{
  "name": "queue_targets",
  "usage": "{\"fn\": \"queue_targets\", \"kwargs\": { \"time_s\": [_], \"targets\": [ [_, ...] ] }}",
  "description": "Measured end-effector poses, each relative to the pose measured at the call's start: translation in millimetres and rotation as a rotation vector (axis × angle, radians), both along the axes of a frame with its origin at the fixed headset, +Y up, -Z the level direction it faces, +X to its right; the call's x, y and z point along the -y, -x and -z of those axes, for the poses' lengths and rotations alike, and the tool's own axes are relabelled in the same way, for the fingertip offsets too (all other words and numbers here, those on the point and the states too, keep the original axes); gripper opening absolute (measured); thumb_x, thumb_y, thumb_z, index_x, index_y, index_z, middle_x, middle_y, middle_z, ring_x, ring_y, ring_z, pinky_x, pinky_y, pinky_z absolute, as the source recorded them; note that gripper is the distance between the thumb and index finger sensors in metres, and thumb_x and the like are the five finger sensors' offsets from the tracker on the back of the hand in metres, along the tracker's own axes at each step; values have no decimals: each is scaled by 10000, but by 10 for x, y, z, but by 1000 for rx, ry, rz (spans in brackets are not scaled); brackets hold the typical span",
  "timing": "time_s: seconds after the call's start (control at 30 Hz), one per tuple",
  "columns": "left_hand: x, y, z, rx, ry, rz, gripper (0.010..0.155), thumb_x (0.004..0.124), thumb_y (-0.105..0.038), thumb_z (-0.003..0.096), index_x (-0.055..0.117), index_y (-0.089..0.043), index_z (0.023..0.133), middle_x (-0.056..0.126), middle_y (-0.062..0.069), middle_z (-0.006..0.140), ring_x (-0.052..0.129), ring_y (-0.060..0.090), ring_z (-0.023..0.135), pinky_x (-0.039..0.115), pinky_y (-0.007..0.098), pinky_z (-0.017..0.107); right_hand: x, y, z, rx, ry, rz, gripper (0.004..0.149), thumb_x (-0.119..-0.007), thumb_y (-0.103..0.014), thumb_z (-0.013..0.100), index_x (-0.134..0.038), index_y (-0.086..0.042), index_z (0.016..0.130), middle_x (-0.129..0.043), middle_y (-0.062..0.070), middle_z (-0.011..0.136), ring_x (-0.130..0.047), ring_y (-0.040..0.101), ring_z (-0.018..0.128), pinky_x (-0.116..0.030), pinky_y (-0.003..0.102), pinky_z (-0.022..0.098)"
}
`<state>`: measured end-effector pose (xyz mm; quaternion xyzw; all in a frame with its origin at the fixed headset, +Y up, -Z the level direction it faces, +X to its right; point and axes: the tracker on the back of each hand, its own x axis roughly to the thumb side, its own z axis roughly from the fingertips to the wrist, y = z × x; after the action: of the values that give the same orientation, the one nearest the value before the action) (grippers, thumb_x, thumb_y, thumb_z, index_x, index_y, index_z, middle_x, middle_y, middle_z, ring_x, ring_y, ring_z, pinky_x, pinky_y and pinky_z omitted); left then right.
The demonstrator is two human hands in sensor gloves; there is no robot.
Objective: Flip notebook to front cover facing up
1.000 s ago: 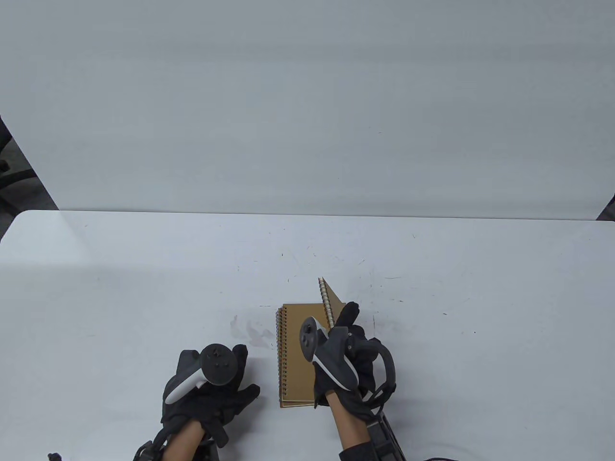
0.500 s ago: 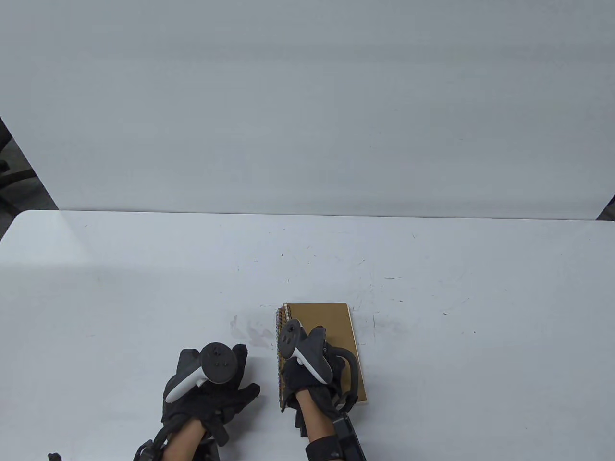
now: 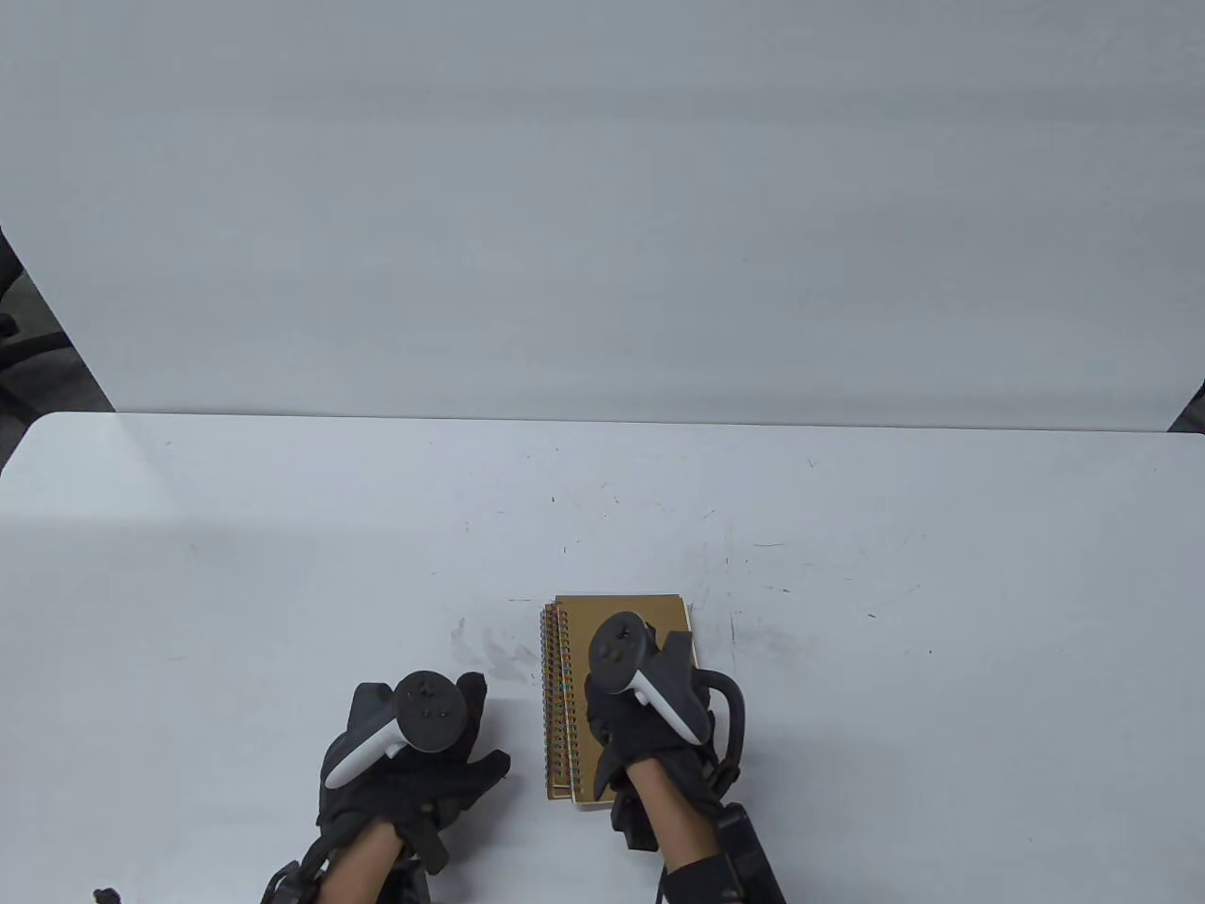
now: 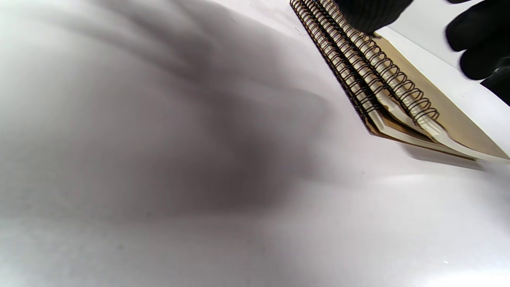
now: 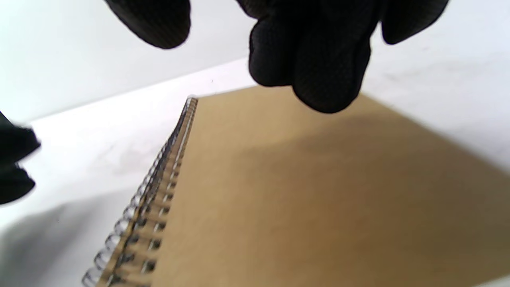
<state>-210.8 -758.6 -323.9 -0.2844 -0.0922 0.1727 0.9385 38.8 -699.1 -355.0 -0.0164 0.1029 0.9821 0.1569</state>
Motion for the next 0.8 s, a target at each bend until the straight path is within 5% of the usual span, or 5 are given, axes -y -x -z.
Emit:
{"fn": "queue_targets", "kwargs": {
  "time_s": [0.27, 0.8],
  "targets": [
    [9, -35, 30, 57, -24, 19, 898, 585, -585, 585, -68, -262, 1109, -19, 214, 1173, -13, 552, 1066, 193, 778, 690, -184, -844, -159, -63, -162, 31, 706, -632, -465, 567, -471, -17, 1088, -735, 298, 998, -785, 537, 830, -515, 740, 594],
    [46, 7, 42, 33, -33, 44, 910, 570, -623, 575, -81, -271, 1104, -40, 198, 1172, -37, 537, 1069, 166, 786, 678, 241, -1845, -376, -184, -227, 24, 727, -618, -502, 564, -459, -44, 1105, -577, 337, 1116, -615, 634, 927, -405, 812, 578]
  ]
}}
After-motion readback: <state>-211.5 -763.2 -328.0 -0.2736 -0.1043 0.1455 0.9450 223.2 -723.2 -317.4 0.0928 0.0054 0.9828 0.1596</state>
